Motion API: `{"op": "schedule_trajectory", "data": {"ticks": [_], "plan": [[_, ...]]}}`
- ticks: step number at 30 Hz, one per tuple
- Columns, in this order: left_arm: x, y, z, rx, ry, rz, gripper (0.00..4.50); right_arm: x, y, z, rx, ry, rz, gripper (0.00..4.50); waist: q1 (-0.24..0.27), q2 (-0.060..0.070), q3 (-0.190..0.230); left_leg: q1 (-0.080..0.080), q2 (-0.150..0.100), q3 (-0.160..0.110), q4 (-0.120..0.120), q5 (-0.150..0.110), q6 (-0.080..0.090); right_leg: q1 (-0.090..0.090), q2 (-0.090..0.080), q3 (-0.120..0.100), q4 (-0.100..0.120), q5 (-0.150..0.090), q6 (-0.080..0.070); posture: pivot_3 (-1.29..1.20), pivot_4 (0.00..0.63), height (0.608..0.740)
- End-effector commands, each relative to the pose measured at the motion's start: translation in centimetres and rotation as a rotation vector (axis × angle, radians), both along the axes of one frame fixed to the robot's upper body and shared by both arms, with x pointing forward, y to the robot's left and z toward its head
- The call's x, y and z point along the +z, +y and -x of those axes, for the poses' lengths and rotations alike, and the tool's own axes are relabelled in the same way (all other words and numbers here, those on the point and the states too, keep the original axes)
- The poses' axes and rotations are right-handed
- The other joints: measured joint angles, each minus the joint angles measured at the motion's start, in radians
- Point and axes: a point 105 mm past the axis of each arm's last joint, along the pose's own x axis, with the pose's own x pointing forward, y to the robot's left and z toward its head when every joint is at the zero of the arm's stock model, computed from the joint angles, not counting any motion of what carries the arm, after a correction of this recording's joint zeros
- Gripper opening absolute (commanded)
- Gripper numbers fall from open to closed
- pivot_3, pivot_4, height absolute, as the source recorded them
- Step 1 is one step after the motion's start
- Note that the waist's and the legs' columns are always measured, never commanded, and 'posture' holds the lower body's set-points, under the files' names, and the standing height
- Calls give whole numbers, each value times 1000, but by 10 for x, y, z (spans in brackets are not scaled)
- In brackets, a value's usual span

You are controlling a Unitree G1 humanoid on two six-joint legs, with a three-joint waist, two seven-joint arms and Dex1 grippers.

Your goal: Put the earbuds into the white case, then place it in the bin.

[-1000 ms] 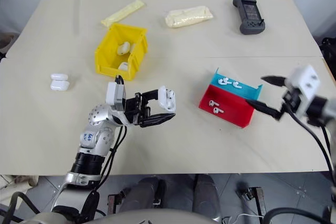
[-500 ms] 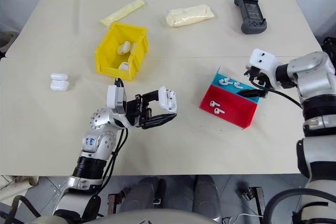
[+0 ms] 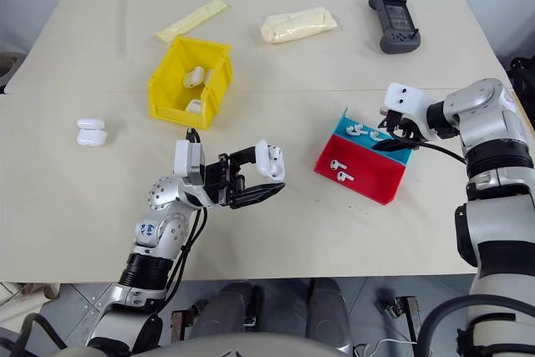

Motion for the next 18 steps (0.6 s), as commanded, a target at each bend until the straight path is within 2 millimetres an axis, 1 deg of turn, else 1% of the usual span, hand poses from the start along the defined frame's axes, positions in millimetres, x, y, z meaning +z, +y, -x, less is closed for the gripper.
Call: {"op": "schedule_trajectory", "data": {"ticks": [1,7,14,17,18], "plan": [[10,-3,4,-8,-48,17,2790,-2,-6,1,-23,4,16,2291,0,0,0,0,0,0,0,0,0,0,0,0,0,0,0,0,150,740],[11,-3,3,-6,-48,20,2790,-2,-2,-2,-15,-30,0,2291,-1,0,0,0,0,0,0,0,0,0,0,0,0,0,0,0,150,740],[11,-3,2,-6,-47,21,2790,-7,2,-4,-3,-43,4,2291,-2,0,0,0,0,0,0,0,0,0,0,0,0,0,0,0,150,740],[11,-3,1,-6,-47,21,2790,-9,2,-3,-3,-32,3,1718,-2,0,0,0,0,0,0,0,0,0,0,0,0,0,0,0,150,740],[11,-3,1,-6,-47,20,2790,-9,2,-3,-2,-31,3,1395,-2,0,0,0,0,0,0,0,0,0,0,0,0,0,0,0,150,740]]}}
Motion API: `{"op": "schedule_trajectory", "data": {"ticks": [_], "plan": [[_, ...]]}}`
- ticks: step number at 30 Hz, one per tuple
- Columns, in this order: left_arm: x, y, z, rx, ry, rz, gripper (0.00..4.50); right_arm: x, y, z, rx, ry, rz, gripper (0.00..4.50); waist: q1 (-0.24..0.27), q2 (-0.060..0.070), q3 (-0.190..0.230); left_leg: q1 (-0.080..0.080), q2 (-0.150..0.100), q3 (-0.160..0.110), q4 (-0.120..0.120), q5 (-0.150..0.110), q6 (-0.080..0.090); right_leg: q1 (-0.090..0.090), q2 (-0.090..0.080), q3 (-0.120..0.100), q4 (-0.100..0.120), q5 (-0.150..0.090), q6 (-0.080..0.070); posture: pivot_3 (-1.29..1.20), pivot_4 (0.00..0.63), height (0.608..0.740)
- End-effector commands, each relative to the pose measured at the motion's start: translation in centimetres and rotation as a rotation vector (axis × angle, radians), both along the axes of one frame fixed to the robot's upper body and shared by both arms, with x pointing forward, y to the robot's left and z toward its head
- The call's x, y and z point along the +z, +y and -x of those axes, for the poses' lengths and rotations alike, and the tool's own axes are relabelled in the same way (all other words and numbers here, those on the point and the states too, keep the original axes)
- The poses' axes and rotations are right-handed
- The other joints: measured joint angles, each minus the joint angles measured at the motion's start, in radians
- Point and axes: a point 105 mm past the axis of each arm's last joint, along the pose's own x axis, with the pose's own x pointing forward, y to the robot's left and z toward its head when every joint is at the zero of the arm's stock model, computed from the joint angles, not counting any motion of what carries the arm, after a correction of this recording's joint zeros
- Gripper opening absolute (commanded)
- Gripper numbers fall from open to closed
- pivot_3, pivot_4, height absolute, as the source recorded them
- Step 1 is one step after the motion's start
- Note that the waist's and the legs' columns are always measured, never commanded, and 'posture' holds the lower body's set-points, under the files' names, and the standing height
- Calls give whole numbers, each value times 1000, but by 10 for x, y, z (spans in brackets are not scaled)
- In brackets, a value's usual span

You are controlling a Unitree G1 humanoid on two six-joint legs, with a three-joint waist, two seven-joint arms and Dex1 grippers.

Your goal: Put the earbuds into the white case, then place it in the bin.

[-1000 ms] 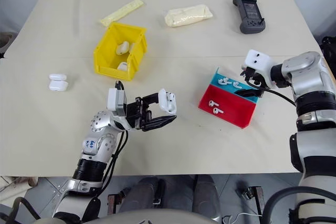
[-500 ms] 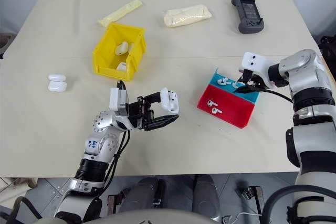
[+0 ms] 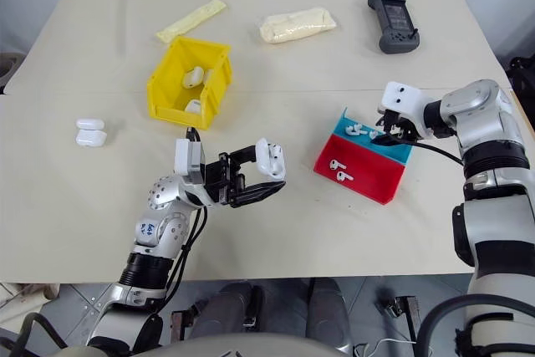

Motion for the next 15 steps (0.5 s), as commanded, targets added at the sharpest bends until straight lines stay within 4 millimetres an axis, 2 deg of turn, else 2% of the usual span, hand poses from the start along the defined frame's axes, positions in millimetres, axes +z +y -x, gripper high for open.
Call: {"op": "schedule_trajectory", "data": {"ticks": [1,2,3,15], "plan": [[10,-2,3,-11,-45,17,2790,-9,-2,3,-9,27,4,1122,0,0,0,0,0,0,0,0,0,0,0,0,0,0,0,0,150,740],[10,-2,2,-11,-44,17,2790,-9,-2,3,-10,26,5,720,0,0,0,0,0,0,0,0,0,0,0,0,0,0,0,0,150,740],[10,-2,2,-11,-44,17,2790,-10,-2,3,-10,25,5,527,0,0,0,0,0,0,0,0,0,0,0,0,0,0,0,0,150,740],[11,-1,2,-15,-43,14,2790,-12,0,4,-5,33,-7,509,0,0,0,0,0,0,0,0,0,0,0,0,0,0,0,0,150,740]]}}
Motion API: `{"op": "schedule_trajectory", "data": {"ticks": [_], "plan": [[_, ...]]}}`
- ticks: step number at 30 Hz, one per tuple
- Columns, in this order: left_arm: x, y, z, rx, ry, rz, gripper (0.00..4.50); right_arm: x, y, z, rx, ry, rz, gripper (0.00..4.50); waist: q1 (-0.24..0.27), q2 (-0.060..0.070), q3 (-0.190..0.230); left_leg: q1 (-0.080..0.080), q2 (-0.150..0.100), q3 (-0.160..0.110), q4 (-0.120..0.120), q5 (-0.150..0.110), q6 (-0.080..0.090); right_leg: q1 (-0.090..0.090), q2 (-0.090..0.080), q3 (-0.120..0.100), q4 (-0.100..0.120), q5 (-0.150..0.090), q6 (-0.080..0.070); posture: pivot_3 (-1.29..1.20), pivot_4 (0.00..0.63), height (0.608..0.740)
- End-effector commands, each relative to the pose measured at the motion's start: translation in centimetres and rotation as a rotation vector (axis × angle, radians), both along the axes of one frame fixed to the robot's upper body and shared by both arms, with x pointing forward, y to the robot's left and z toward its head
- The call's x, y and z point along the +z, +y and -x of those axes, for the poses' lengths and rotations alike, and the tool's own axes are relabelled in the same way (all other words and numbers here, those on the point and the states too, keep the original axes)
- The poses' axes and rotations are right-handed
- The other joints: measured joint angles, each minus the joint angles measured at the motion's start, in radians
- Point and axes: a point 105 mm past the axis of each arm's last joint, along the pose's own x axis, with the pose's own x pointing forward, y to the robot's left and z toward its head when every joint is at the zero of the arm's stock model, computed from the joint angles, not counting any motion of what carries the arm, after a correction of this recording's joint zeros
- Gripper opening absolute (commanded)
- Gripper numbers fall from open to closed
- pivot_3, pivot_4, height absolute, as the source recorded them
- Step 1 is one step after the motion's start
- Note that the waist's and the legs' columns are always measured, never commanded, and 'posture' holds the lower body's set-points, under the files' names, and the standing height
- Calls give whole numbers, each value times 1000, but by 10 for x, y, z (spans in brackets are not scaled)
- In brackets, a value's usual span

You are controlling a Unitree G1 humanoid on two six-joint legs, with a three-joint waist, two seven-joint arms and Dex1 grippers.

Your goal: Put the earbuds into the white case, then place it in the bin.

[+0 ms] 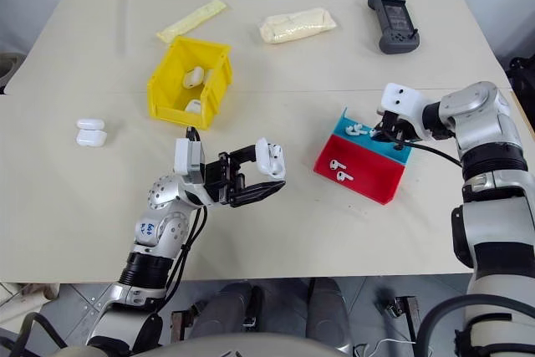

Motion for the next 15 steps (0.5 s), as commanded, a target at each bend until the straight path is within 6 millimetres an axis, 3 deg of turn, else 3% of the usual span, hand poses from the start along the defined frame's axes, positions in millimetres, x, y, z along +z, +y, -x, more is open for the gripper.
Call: {"op": "schedule_trajectory", "data": {"ticks": [1,6,12,15], "plan": [[11,-1,2,-15,-42,15,2790,-10,-1,4,0,30,-1,501,0,0,0,0,0,0,0,0,0,0,0,0,0,0,0,0,150,740],[11,0,2,-14,-44,12,2790,2,-1,2,-14,-16,-33,501,0,0,0,0,0,0,0,0,0,0,0,0,0,0,0,0,150,740],[14,1,-1,-11,-51,10,2790,57,-1,14,3,-136,-187,501,4,1,1,-1,0,0,0,0,0,-1,-1,0,0,0,0,0,150,740],[14,1,-1,-22,-51,3,2790,71,12,30,68,-169,-303,501,4,1,1,-1,0,0,0,0,0,-1,-1,0,0,0,0,0,150,740]]}}
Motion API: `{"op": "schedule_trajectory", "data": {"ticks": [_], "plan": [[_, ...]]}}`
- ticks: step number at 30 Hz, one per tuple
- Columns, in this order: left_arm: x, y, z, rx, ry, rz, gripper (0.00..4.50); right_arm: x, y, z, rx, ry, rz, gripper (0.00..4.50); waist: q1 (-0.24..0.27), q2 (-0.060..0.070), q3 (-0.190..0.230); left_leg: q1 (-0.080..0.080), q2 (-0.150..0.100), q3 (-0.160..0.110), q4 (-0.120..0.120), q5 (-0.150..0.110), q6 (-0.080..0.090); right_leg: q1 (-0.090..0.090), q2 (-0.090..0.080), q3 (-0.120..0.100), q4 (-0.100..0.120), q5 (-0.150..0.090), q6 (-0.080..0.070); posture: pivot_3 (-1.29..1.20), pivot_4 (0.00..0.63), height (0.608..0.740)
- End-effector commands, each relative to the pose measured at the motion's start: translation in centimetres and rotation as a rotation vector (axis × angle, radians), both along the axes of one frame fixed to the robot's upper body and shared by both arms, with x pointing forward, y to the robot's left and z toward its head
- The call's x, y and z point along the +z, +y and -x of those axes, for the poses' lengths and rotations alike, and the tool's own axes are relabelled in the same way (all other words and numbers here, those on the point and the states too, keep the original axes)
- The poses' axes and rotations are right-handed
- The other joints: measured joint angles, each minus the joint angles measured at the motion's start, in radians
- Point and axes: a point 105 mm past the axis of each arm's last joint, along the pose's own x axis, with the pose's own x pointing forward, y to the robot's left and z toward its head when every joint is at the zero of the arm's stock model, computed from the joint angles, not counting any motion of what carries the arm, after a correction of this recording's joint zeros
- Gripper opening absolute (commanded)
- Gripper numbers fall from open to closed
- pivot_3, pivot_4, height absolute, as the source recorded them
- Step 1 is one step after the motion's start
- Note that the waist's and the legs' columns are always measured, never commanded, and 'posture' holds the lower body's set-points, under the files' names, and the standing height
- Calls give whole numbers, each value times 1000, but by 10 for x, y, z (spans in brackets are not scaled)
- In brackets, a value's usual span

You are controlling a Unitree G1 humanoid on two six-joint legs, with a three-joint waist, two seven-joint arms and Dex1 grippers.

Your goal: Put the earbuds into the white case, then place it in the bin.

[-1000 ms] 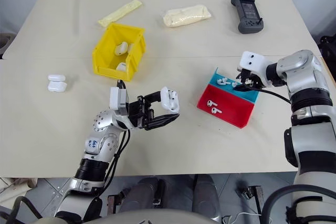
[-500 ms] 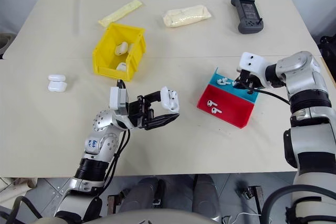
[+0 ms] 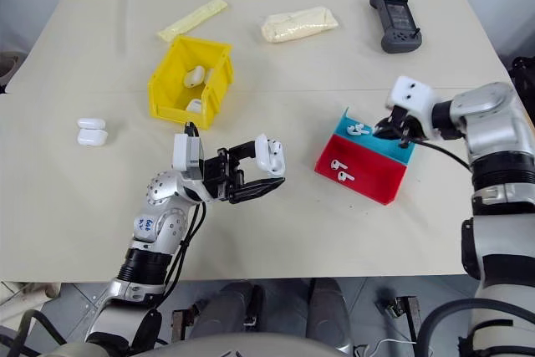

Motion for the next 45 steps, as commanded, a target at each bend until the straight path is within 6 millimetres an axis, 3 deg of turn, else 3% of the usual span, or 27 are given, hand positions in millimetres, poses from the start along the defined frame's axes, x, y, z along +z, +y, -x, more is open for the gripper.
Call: {"op": "schedule_trajectory", "data": {"ticks": [1,5,10,13,19,25,45], "plan": [[7,-1,3,-25,-25,15,2790,31,15,21,91,-91,-141,501,2,0,0,0,0,0,0,0,0,0,0,0,0,0,0,0,150,740],[8,2,2,-35,-19,7,2790,36,45,54,204,-93,-352,501,9,0,0,0,1,-1,0,0,0,0,1,-1,0,0,0,0,150,740],[9,3,2,-60,-18,-17,2790,44,101,104,340,1,-742,501,14,0,0,0,2,-1,1,0,-1,0,1,0,1,0,0,0,150,740],[9,4,0,-60,-15,-23,2790,45,115,122,366,51,-848,501,23,0,0,1,1,-1,1,0,-1,0,1,0,1,0,0,0,150,740],[12,4,-1,-56,-15,-11,2790,48,124,134,348,145,-1012,501,25,0,0,0,0,-2,1,-1,0,1,0,0,1,1,-1,0,150,740],[15,3,-3,-50,-16,5,2790,42,139,140,345,178,-1037,501,24,0,0,1,-1,-1,1,-1,0,0,1,0,1,1,-1,0,150,740],[18,2,-5,-36,-21,11,2790,26,160,145,369,227,-1054,501,23,0,0,1,-1,-1,1,0,0,0,1,0,1,1,-1,0,150,740]]}}
